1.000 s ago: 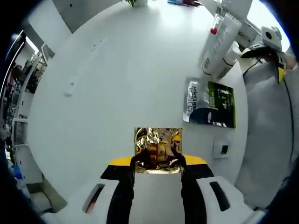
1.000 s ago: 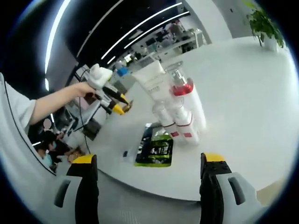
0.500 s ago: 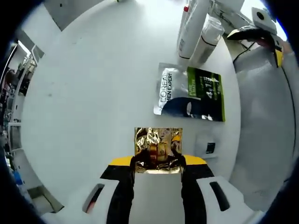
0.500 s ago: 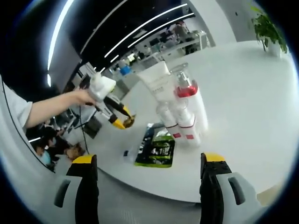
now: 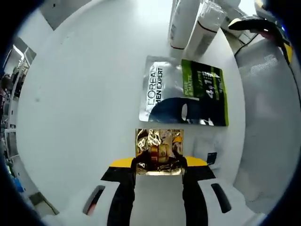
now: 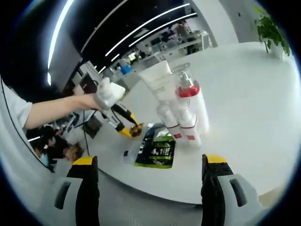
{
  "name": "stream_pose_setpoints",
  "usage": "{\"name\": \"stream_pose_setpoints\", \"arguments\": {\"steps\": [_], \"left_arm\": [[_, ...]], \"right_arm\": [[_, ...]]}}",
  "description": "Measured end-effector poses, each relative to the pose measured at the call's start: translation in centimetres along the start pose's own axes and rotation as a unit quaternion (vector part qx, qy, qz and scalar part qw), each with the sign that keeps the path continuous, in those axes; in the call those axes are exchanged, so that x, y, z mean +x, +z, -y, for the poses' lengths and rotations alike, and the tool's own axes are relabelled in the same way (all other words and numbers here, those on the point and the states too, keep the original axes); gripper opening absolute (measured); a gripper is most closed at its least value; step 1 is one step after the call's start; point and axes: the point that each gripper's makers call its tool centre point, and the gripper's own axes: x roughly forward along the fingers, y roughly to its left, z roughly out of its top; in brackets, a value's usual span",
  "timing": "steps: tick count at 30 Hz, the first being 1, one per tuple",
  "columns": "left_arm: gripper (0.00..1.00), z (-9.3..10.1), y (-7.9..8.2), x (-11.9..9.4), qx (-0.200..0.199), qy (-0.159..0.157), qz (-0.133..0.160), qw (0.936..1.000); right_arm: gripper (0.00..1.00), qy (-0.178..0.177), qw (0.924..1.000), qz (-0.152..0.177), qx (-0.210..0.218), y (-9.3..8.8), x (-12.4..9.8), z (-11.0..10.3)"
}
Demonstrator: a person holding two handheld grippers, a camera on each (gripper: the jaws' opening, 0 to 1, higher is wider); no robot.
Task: Arrange the skincare products in the storage area until every visible bottle or jar stands upright without overlapping.
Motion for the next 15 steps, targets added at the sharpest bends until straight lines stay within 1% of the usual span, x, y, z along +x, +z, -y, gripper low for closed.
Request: {"name": "stream_pose_setpoints", "arguments": {"steps": [6, 10, 15], "left_arm": [[0.44, -0.2, -0.2, 0.6, 0.0, -0.003, -0.003, 1.0], [0.44, -0.3, -0.5, 1.1, 0.007, 0.002, -0.009, 0.9999], [0.44, -0.2, -0.5, 1.2, 0.01, 0.002, -0.006, 0.9999]], "right_arm": [[0.91, -0.001, 1.0, 0.001, 0.002, 0.0, 0.0, 0.4], [0.91, -0.002, 1.0, 0.001, 0.004, 0.0, 0.0, 0.6], [0.91, -0.001, 1.0, 0.002, 0.005, 0.0, 0.1, 0.9]]}}
